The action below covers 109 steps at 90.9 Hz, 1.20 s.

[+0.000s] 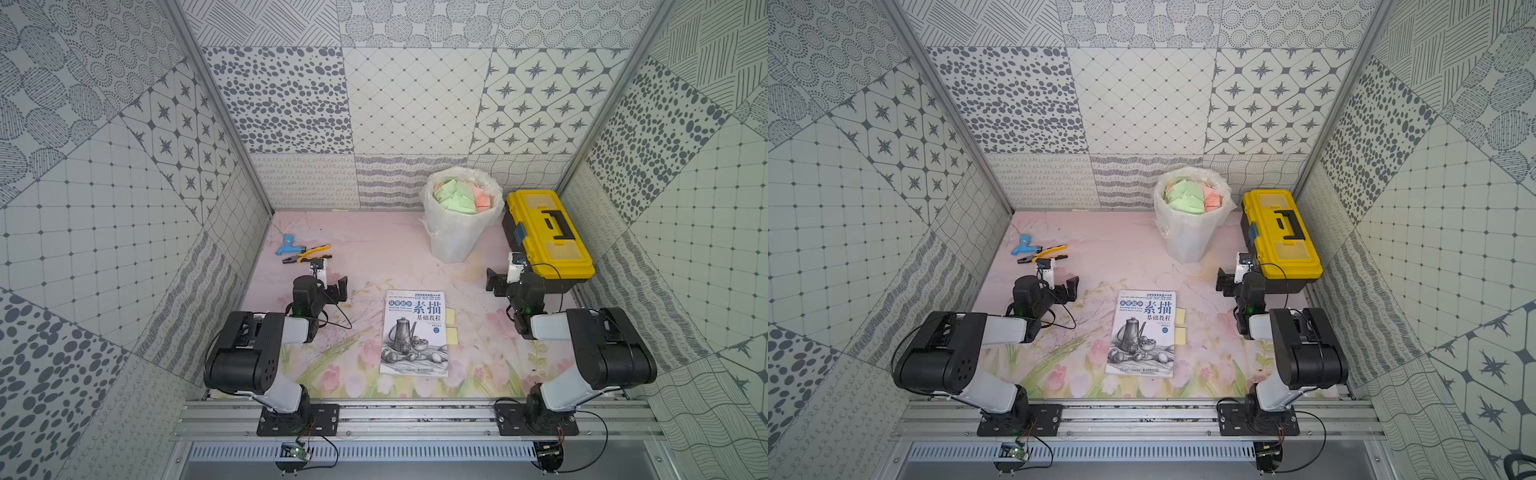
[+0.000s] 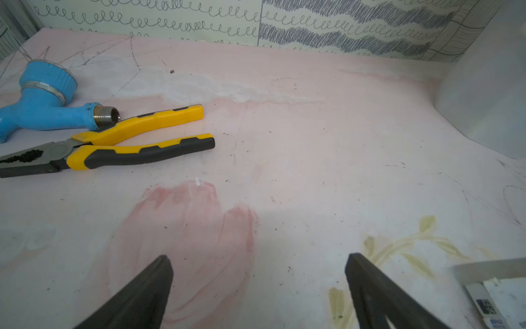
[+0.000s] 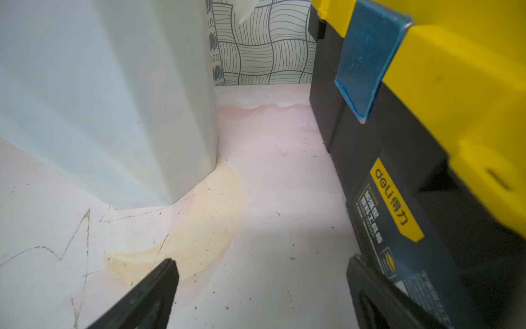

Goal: Peel off the used sticky note
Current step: Open the book at the center of the board.

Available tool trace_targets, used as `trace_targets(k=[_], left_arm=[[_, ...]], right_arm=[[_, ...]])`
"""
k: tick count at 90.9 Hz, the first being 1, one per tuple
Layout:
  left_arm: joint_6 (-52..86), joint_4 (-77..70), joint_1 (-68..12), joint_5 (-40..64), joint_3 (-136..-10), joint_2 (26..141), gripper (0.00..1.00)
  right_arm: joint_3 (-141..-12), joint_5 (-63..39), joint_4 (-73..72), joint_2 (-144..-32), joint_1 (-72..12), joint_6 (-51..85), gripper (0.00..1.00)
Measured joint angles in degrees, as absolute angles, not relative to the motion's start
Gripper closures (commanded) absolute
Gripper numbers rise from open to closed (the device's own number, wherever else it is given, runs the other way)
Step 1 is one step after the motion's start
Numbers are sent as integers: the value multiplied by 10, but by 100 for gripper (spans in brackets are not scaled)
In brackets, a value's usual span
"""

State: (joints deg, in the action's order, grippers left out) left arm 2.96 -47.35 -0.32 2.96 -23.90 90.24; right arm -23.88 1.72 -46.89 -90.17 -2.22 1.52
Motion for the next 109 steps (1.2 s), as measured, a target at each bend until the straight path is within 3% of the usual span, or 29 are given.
trace_targets(k=[49, 59, 76, 90, 109], left_arm=[[30, -472, -3, 27, -239, 900, 1], [35, -429, -4, 13, -250, 863, 1], [96, -322, -7, -28, -284, 740, 1], [211, -211, -7, -50, -313, 656, 0], [380, -84, -7, -8, -328, 618, 0]], right_arm=[[-239, 18, -460, -897, -24, 15, 3], [-270, 39, -342, -842, -40, 21, 3], [-434, 42, -116, -753, -49, 99, 3], [-470, -40, -31, -712, -42, 205, 3], [-390, -206, 8, -686, -34, 316, 3]])
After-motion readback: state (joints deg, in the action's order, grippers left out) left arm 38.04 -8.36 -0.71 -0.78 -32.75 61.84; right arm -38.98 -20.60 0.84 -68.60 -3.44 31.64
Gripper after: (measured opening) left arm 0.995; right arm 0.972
